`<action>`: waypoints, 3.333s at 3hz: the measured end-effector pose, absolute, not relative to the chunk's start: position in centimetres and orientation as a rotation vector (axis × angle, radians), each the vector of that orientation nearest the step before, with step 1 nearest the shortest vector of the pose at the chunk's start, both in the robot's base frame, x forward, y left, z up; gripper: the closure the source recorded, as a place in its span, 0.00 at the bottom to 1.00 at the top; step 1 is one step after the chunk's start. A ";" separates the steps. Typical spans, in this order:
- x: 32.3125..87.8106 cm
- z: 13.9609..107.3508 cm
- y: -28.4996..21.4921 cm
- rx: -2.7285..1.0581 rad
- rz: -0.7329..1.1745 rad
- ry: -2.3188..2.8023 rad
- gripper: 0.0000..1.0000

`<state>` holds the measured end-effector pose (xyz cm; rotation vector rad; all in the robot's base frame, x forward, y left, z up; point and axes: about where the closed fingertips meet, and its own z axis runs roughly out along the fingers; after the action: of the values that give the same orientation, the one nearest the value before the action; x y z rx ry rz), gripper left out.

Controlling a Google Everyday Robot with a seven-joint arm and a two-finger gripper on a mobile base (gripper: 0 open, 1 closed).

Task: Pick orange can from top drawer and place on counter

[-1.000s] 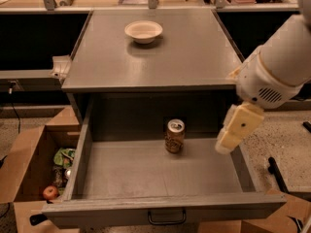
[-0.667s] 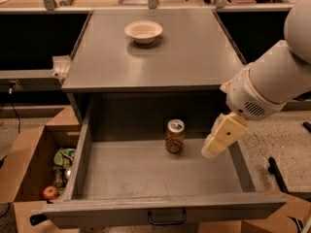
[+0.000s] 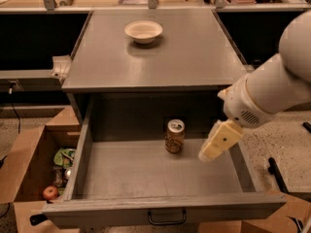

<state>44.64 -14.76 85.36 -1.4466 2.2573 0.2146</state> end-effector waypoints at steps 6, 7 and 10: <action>54.5 70.9 -11.1 -1.167 0.381 2.108 0.00; 55.0 69.6 -10.5 -1.129 0.402 2.088 0.00; 57.0 67.4 -9.1 -1.064 0.432 2.028 0.49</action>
Offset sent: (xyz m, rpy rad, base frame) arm 0.0511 0.0098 -0.1157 0.1043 -0.0528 -0.0221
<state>56.99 -9.13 67.38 -1.0645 2.0282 0.4325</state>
